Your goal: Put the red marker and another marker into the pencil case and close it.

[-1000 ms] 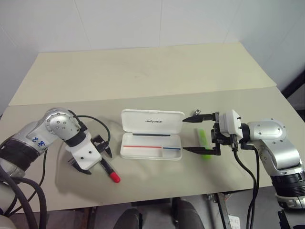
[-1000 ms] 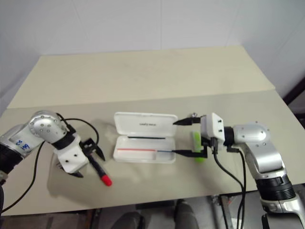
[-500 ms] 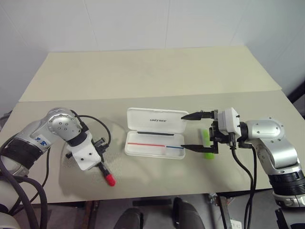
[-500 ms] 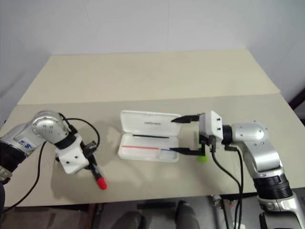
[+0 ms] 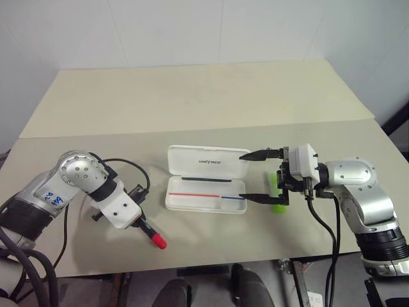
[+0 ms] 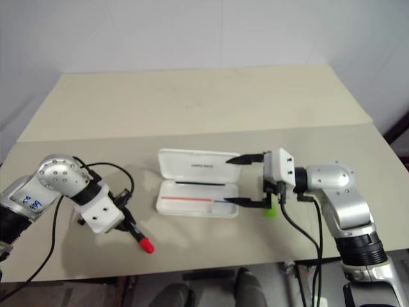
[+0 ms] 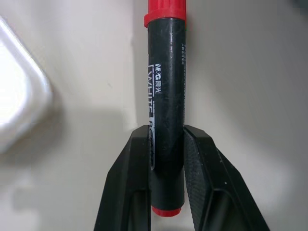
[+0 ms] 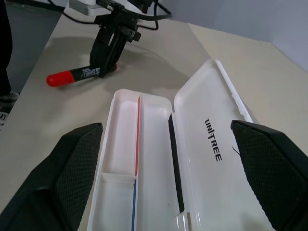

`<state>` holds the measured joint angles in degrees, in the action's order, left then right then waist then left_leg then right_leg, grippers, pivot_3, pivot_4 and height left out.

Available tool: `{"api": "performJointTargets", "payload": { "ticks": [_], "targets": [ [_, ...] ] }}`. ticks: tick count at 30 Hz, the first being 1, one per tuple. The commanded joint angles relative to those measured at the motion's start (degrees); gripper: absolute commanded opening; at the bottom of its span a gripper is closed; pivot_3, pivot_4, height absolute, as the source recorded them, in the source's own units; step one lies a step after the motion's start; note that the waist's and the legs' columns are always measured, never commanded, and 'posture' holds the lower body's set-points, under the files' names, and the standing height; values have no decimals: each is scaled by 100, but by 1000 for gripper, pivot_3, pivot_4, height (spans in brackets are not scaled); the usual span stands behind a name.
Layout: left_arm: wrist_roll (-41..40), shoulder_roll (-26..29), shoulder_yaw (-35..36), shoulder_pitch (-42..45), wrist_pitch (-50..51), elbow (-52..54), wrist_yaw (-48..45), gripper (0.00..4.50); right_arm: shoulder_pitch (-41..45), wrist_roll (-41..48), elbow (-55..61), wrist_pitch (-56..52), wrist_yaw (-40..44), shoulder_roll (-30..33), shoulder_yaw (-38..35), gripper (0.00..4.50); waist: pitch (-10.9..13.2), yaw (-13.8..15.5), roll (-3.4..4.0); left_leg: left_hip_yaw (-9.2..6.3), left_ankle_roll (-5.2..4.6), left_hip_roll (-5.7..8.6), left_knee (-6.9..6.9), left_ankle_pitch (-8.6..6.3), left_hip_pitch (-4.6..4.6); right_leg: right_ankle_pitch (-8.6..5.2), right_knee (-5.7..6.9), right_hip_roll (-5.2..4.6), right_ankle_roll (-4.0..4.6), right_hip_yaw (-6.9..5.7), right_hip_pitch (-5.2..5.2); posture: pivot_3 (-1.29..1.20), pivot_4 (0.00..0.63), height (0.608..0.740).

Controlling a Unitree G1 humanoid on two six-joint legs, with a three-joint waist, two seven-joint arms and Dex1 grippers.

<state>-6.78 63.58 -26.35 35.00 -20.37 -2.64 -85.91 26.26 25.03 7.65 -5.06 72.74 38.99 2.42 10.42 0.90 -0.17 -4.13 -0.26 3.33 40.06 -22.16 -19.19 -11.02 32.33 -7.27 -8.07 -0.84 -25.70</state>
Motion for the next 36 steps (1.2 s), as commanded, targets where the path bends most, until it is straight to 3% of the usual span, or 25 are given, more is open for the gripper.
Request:
{"api": "performJointTargets", "payload": {
  "ticks": [1, 13, 26, 36],
  "targets": [
    [-370, 230, 550, -225, 994, 800, 29, 547, 58, 37, 85, 43, -22, -22, -42, 4500, 0, -27, 0, 1, -1, 0, -1, -2, 0, 0, 0, 0, 0, 0, -1, 0, 150, 740],
    [22, -418, 875, 60, 3003, 1432, 589, 547, -15, 26, 134, 4, -68, -51, -61, 4500, 1, -99, -1, 4, 2, -2, -1, -2, 4, 0, 1, 2, 1, -1, 1, 0, 150, 740],
    [1400, -1883, 126, 996, 3474, 250, 1258, 547, -367, 143, 406, -77, 33, 467, -400, 4500, 0, -64, -2, 4, 3, 0, -1, -1, 1, 1, -10, 1, -1, -2, 2, 0, 150, 740],
    [1647, -2295, 58, 1023, 3833, 374, 1281, 547, -604, 176, 671, -182, -175, 525, -494, 4500, 1, -86, -2, 4, 5, -1, -2, 0, 3, 3, -15, 0, -4, 0, 5, 0, 150, 740]
  ]
}}
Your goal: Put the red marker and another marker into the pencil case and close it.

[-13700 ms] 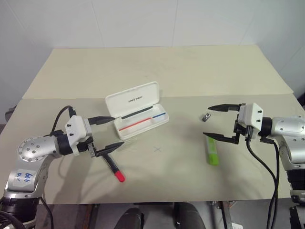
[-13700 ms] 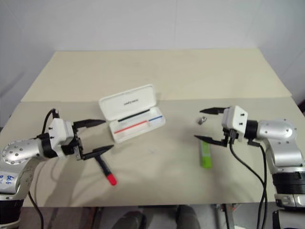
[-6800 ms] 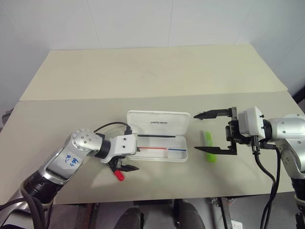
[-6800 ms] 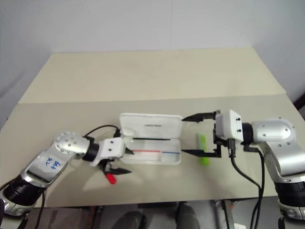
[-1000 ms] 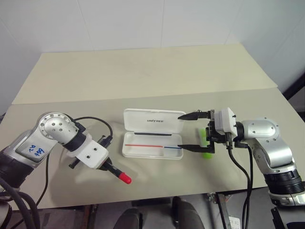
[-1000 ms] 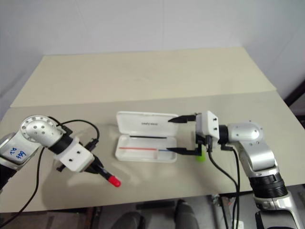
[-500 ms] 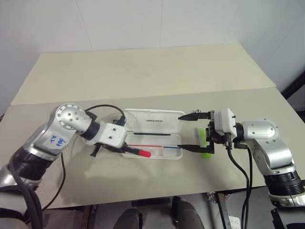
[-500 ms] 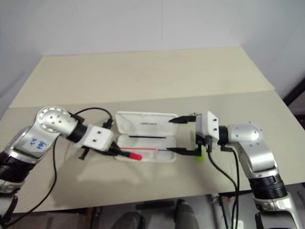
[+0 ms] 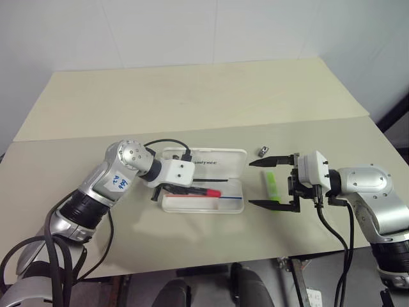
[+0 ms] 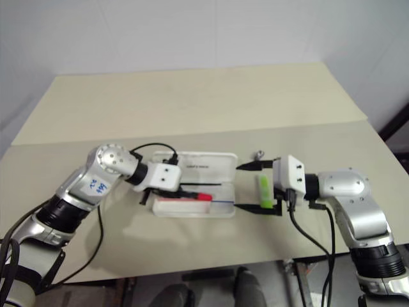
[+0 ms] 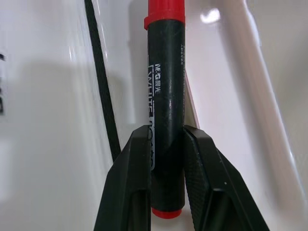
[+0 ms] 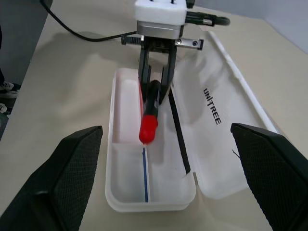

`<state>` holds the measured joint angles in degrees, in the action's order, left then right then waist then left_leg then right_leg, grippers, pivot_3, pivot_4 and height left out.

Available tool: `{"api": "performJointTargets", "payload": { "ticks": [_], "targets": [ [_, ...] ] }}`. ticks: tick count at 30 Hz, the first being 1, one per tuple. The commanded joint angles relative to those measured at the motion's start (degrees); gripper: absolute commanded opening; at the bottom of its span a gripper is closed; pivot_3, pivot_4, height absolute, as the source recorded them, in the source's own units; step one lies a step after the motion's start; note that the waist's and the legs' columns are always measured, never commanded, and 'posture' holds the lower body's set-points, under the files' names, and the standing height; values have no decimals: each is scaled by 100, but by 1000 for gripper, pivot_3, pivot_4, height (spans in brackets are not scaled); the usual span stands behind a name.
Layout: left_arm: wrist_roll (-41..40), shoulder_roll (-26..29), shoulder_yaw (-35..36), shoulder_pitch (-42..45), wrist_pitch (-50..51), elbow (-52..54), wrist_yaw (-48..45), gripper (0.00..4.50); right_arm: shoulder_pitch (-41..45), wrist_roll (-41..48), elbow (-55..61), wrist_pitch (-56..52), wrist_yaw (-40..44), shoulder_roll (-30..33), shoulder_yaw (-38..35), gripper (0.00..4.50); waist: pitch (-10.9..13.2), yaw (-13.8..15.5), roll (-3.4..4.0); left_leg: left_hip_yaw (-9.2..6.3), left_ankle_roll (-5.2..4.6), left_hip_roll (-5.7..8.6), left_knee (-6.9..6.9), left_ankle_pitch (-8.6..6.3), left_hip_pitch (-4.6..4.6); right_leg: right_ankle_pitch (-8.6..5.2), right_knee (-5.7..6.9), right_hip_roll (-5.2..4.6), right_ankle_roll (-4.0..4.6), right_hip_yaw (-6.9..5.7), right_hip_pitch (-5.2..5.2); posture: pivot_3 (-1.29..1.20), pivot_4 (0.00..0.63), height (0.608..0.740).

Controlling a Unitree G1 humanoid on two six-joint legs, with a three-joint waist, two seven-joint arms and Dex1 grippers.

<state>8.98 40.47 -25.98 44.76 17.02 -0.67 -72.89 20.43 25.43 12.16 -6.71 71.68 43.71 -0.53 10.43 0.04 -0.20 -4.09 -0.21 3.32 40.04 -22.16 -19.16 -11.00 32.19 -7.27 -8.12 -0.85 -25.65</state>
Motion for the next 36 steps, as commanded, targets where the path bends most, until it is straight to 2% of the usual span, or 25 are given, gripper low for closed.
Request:
{"api": "performJointTargets", "payload": {
  "ticks": [1, 13, 15, 25, 36],
  "targets": [
    [79, 10, 15, 53, 131, 202, -31, 547, -16, 134, 217, -18, -88, 40, -194, 4500, 0, 2, 0, -1, 0, 0, 0, 0, -1, 0, -1, 0, 0, 0, 0, 0, 150, 740],
    [160, -116, 40, 196, 713, 386, 52, 547, 67, 91, 163, 24, -165, -116, -53, 4500, 0, 10, 0, -2, 0, 1, 0, 0, -4, 2, -7, 0, -4, -1, 0, 0, 150, 740],
    [177, -134, 38, 199, 752, 416, 75, 1331, 94, 79, 136, 38, -158, -148, -38, 4500, 0, 10, 0, -2, 0, 1, 0, 0, -4, 3, -8, 0, -5, -1, 0, 0, 150, 740],
    [161, -87, 48, 146, 928, 676, 55, 4405, 114, 54, 99, 66, -144, -248, 26, 4500, 0, 28, 0, -3, 0, 1, -2, 0, -3, 4, -11, -2, -7, -1, 1, 0, 150, 740],
    [-112, -39, 316, 152, 765, 758, 38, 4459, 246, -20, -84, 135, -158, -429, 157, 4500, 0, 9, 0, -3, 0, 1, -2, -1, -4, 4, -13, -2, -7, -1, 1, 0, 150, 740]
  ]
}}
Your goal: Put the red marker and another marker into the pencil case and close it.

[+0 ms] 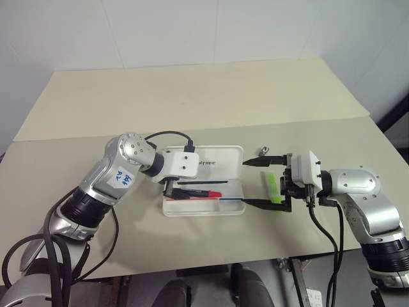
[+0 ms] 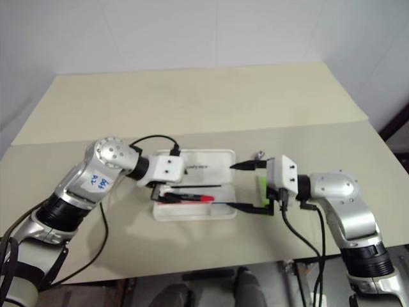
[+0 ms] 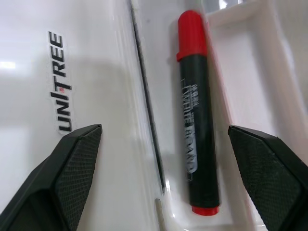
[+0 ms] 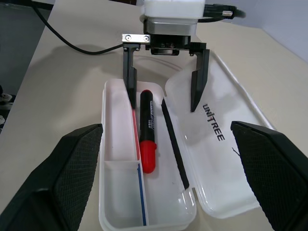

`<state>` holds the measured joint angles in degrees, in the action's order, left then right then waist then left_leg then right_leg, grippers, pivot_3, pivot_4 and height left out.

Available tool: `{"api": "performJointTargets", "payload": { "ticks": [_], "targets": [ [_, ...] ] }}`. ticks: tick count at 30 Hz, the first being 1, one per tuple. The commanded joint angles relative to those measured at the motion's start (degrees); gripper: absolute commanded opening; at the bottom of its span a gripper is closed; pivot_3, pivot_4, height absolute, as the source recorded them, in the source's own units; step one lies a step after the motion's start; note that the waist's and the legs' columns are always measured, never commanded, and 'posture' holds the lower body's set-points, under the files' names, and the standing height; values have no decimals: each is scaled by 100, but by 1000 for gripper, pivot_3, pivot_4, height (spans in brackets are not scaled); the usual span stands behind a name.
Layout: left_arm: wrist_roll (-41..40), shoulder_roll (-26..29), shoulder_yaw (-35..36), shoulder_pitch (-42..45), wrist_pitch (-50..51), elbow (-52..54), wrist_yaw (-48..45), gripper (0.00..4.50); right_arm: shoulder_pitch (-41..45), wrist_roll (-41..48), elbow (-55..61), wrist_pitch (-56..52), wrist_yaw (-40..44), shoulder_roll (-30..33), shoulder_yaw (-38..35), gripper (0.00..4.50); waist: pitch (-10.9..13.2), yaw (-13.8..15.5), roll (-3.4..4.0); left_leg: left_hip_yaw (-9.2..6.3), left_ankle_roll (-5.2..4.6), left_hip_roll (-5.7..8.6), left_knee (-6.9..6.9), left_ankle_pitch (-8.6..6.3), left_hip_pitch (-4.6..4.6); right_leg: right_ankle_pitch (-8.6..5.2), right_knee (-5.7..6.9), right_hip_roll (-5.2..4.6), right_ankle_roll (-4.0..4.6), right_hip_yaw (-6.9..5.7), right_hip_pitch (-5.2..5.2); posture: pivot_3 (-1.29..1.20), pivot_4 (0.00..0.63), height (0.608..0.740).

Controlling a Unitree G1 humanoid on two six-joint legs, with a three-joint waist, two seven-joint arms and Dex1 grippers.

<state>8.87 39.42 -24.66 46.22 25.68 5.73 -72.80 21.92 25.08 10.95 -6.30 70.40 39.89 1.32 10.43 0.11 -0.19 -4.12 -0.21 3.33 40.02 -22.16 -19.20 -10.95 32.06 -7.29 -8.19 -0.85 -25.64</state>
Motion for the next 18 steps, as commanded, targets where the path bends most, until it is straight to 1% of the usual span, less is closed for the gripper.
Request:
{"api": "performJointTargets", "payload": {
  "ticks": [1, 8, 12, 18],
  "targets": [
    [-118, 55, 219, 11, -154, 95, 76, 4459, 106, 7, 28, 98, -49, -72, -12, 4500, 0, 5, 0, 0, 0, 0, 0, 0, 0, 0, 0, 0, 0, 0, 0, 0, 150, 740],
    [-289, 40, 365, -12, -262, 110, 160, 4459, 107, -31, 52, 71, -130, -190, 42, 4500, 0, 4, 0, -1, 0, 0, 0, 0, 0, 0, 0, 0, 0, -1, 0, 0, 150, 740],
    [-620, 197, 437, -94, -375, 208, -157, 4459, 126, -31, 30, 60, -116, -205, 40, 4500, 0, -1, 0, -1, 0, 0, 0, 0, 0, 0, 0, 0, 0, -1, 0, 0, 150, 740],
    [-922, 375, 583, -233, -358, 363, -304, 4459, 161, -51, 12, 48, -122, -230, 53, 4500, 0, -10, 0, 0, 1, 0, 0, 0, 0, 0, 0, 0, 0, 0, 0, 0, 150, 740]
  ]
}}
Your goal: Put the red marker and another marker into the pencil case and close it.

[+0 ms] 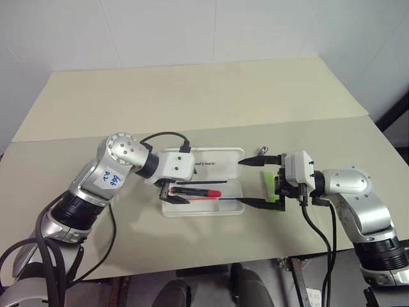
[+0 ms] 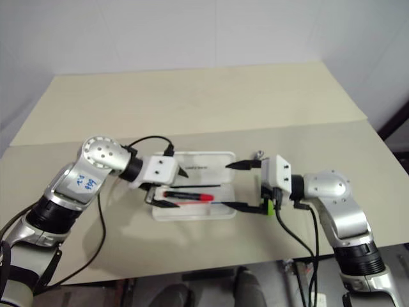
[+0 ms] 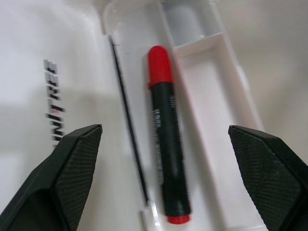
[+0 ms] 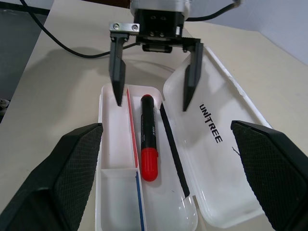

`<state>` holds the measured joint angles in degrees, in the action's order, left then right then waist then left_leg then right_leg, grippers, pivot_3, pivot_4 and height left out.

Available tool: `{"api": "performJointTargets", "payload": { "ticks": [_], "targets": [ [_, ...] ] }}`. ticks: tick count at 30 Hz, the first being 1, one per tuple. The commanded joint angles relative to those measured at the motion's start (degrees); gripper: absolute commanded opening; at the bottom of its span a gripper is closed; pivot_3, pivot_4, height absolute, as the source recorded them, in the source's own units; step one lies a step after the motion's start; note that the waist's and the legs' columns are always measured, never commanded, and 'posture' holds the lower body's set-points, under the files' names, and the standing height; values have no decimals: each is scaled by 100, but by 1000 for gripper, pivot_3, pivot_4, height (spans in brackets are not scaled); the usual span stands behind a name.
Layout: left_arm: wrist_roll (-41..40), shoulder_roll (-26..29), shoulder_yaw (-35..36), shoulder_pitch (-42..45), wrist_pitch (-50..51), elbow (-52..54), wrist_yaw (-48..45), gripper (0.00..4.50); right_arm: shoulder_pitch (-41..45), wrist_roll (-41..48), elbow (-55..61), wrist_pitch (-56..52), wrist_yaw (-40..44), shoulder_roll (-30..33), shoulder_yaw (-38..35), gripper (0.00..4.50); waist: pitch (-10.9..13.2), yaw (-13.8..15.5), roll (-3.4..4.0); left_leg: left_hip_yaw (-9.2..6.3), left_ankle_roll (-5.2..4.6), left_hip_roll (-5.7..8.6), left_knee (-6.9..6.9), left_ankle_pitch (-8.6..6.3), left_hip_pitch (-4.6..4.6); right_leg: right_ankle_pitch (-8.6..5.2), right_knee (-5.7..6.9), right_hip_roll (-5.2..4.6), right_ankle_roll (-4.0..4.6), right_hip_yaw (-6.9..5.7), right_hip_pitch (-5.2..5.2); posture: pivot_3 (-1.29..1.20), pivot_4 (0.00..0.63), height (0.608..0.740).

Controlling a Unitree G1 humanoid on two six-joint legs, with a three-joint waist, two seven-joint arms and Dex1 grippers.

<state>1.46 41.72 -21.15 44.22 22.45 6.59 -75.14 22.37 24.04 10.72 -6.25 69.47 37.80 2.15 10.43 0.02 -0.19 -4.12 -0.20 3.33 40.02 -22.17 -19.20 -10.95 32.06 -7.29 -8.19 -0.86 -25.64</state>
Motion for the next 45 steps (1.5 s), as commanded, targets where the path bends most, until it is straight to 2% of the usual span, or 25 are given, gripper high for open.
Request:
{"api": "performJointTargets", "payload": {
  "ticks": [1, 13, 20, 24, 31, 34, 36, 38, 40, 43, 45],
  "targets": [
    [-216, 180, 255, -50, -28, 296, -87, 4459, 120, 51, 29, 40, -26, -22, -31, 4500, 0, -1, 0, 0, 0, 0, 0, 0, 0, 0, 0, 0, 0, 0, 0, 0, 150, 740],
    [-1286, 212, 702, -431, 258, 1001, -216, 4459, 231, -7, -140, 21, -67, -28, -33, 4500, 0, -1, 0, -1, 0, 0, 0, 0, -1, 0, -1, -1, 0, 1, 0, 0, 150, 740],
    [-1371, 367, 938, -533, 226, 1102, 55, 4459, 299, -47, -142, -477, -279, 163, -171, 4500, 0, -3, 0, -1, 1, 0, 0, 0, 1, 1, 0, 0, 1, 1, 0, 0, 150, 740],
    [-1518, 589, 1422, -705, 335, 1249, 269, 4459, 374, -208, 160, -1905, -1041, 750, -435, 4500, 0, 1, 0, -4, 0, 0, -2, 0, -3, 0, -1, -3, 2, 2, -6, 0, 150, 740],
    [-1895, 576, 1800, -941, 643, 1565, 681, 4459, 619, 360, 734, -4529, -1684, 1518, -749, 4500, 0, 56, 0, -3, 2, -1, -4, -2, -5, 0, -6, -4, 3, 0, -5, 0, 150, 740],
    [-2049, 618, 1847, -1061, 738, 1711, 746, 4459, 813, 428, 890, -5456, -1919, 1766, -650, 4500, 0, 68, 0, -4, 1, -1, -4, -2, -4, 2, -7, -6, 4, 2, -6, 0, 150, 740],
    [-2129, 699, 1917, -1231, 726, 1788, 726, 4459, 1154, 526, 988, -6521, -2180, 1893, -503, 4500, 0, 61, 1, -3, 1, -2, -5, -3, -3, 1, -8, -6, 4, 0, -6, 0, 150, 740],
    [-2144, 738, 1937, -1340, 674, 1802, 740, 4459, 1467, 569, 1010, -7322, -2479, 1806, -474, 4500, 0, 57, 0, -5, 1, -4, -7, -3, -2, 4, -8, -8, 9, 2, -11, 0, 150, 740],
    [-2127, 728, 1916, -1395, 630, 1796, 788, 4459, 1734, 557, 1092, -8033, -2660, 1912, -156, 4500, 0, 70, 0, -5, 1, -5, -6, -3, -4, 7, -11, -8, 12, -1, -11, 0, 150, 740],
    [-2116, 669, 1846, -1460, 644, 1878, 902, 4459, 1958, 655, 1080, -8548, -2906, 1875, 55, 4500, 0, 109, 0, -2, 0, -5, -6, -3, -4, 7, -13, -8, 13, -4, -10, 0, 150, 740],
    [-2125, 646, 1816, -1565, 652, 1977, 973, 4459, 2160, 831, 834, -8616, -3137, 2017, 497, 4500, 0, 122, 0, 3, -3, -3, -6, -5, -8, 7, -17, -9, 12, -7, -10, 0, 150, 740]
  ]
}}
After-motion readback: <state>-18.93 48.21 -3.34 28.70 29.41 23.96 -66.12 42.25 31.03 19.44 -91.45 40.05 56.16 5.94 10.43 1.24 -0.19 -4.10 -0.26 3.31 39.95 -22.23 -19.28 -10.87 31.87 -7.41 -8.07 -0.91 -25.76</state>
